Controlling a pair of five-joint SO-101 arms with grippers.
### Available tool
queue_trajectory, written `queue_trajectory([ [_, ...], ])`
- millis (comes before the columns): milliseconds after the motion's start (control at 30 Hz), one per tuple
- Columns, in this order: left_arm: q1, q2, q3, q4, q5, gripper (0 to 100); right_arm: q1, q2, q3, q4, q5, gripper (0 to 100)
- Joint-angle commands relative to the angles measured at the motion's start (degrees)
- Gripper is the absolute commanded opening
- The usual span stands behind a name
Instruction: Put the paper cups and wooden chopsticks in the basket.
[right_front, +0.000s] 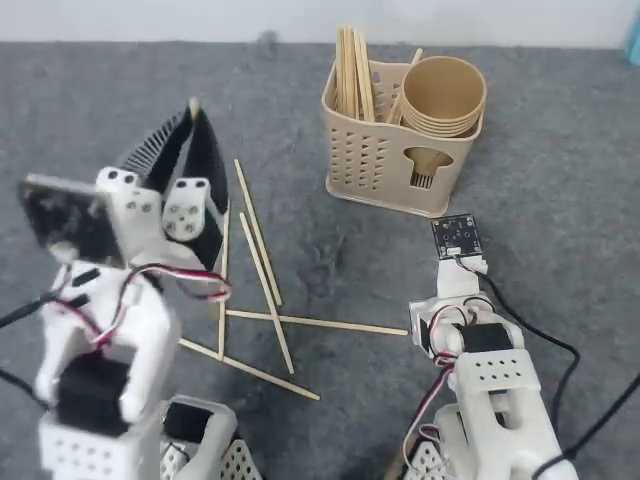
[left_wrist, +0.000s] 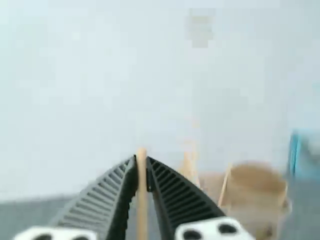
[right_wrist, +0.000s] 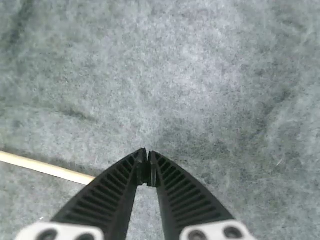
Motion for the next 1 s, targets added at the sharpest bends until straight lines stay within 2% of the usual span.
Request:
queue_trajectory([
  [0, 0.44, -0.97, 8.48, -24.79, 3.34, 1, 0.75, -1.71, -0.53, -0.40, 0.70, 0.8],
  [133, 1.32, 1.41, 15.43, -48.88, 3.52, 1, 0.75, -1.71, -0.53, -0.57, 0.70, 0.8],
  [233, 3.16, 5.27, 15.78, -56.35, 3.43, 1, 0.75, -1.63, -0.53, -0.57, 0.70, 0.8],
  [467, 8.44, 17.32, 7.96, -64.88, 3.43, 1, 0.75, -1.54, -0.53, -0.75, 0.70, 0.8],
  [600, 10.37, 26.99, -1.54, -65.32, 3.34, 1, 0.75, -1.36, -0.53, -0.84, 0.70, 0.8],
  [800, 10.37, 44.22, -17.98, -65.41, 3.34, 1, 0.75, -1.45, -0.53, -0.84, 0.70, 0.8],
  [967, 10.02, 56.70, -26.95, -65.41, 3.52, 1, 0.66, -1.54, -0.53, -0.84, 1.41, 0.8],
])
